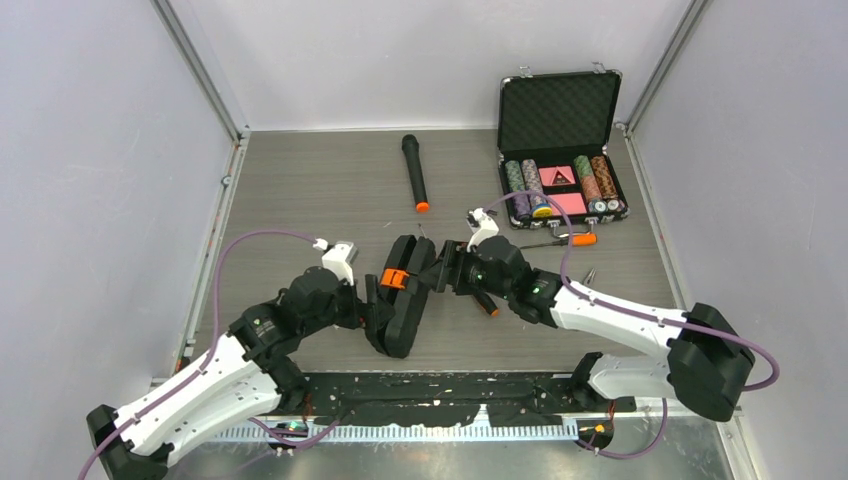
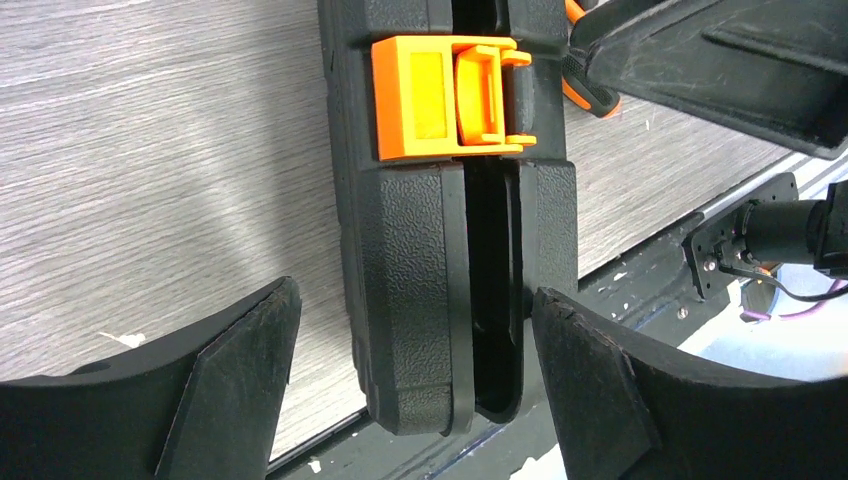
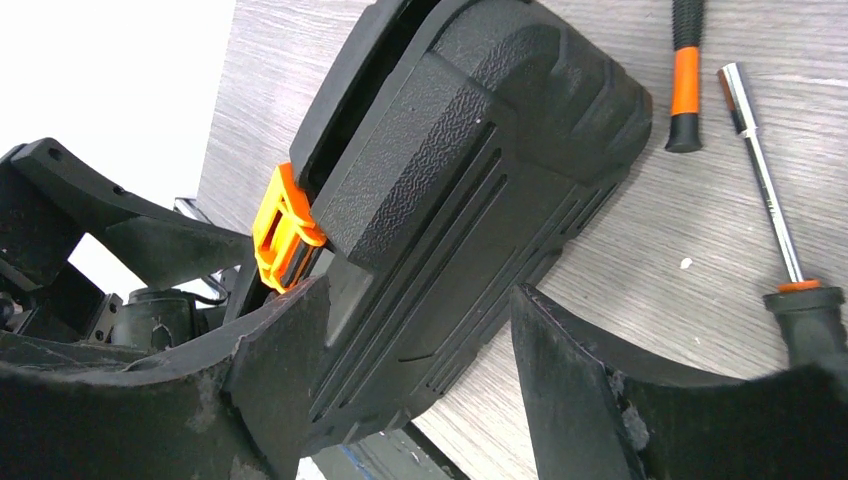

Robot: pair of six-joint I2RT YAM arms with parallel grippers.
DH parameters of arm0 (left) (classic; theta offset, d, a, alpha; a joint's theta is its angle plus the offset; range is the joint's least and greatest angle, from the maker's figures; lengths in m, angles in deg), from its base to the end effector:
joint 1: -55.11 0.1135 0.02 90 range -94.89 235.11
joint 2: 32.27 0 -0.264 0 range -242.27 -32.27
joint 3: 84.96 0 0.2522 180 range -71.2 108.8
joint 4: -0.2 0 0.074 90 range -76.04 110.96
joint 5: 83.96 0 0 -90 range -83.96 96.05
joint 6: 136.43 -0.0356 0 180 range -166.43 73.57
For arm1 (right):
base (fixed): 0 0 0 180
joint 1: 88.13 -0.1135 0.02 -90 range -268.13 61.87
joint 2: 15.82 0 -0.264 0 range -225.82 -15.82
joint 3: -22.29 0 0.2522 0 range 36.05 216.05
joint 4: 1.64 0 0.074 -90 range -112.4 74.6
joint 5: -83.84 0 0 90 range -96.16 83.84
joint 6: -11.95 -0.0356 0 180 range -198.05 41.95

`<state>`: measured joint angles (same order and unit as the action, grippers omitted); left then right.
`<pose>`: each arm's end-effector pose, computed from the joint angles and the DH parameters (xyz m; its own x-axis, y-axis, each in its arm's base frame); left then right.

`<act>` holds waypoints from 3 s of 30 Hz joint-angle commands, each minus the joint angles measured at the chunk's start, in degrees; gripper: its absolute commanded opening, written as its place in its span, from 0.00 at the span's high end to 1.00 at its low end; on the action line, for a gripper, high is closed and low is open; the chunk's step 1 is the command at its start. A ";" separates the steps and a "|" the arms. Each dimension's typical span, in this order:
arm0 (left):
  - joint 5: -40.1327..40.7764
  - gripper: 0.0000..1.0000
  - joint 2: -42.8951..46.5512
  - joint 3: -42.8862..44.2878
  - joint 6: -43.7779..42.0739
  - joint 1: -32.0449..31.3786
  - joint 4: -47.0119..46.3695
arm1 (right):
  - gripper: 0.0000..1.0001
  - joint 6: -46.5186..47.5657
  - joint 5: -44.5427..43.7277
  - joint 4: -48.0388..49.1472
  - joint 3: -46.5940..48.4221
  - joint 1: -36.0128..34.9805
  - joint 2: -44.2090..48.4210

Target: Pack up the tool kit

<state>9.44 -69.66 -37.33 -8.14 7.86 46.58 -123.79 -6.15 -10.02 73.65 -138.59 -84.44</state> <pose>0.1013 -0.1064 0.2540 -0.7483 -0.1018 -0.6555 0.3018 0.8278 -0.4730 0.1677 0.2031 0.2371 -0.7446 0.2229 -0.6291 -0.3410 0.6832 0.6457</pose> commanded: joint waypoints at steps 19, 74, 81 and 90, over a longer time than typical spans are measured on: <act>1.26 0.31 -0.48 2.98 -3.35 -0.12 1.59 | 0.28 -2.62 4.21 6.11 2.12 -0.18 -4.32; 21.99 1.00 -13.29 4.42 -11.14 -11.53 1.52 | 0.35 42.17 10.07 10.73 13.93 -2.68 -12.19; 21.73 1.00 -12.22 3.24 -8.76 -11.53 0.63 | 0.39 46.08 11.62 13.77 12.35 -2.45 -13.25; 22.71 0.78 -7.42 3.13 -0.60 -11.38 0.93 | 0.32 27.45 -4.98 9.75 6.26 -2.45 -4.17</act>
<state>33.03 -80.79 -33.57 -13.98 -3.29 49.93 -86.81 -2.01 0.21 81.35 -141.26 -93.44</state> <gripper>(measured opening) 0.333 0.664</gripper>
